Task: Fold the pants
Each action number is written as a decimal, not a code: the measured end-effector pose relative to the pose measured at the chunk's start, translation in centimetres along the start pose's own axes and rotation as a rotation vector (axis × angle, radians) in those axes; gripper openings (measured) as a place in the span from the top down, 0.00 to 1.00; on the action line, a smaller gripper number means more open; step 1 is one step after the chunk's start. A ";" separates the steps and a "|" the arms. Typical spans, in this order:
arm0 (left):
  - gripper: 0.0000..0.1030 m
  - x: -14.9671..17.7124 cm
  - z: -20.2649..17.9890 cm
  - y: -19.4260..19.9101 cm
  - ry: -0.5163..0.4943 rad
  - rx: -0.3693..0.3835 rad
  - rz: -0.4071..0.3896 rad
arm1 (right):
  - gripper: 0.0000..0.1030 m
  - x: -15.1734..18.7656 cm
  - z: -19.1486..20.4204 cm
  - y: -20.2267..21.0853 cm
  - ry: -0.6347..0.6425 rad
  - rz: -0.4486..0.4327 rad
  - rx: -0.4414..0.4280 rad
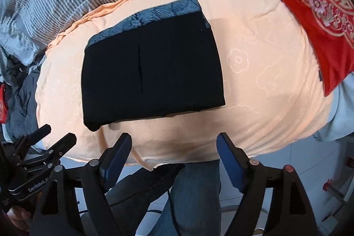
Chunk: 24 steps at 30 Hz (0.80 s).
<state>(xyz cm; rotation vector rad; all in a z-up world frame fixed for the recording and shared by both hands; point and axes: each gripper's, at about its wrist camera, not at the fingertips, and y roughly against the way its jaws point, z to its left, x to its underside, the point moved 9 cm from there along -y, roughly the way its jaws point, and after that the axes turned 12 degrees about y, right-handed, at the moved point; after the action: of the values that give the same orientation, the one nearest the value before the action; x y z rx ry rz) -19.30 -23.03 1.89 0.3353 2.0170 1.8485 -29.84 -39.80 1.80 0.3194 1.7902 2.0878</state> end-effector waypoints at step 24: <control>0.00 -1.9 -2.8 3.4 0.120 -0.086 -0.036 | 0.00 -3.0 -1.3 4.4 0.104 -0.003 0.093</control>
<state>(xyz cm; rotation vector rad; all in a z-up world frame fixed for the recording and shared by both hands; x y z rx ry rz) -19.09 -25.95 5.67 0.1671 1.9990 1.9686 -28.18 -42.74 6.13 0.2367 1.9507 2.0572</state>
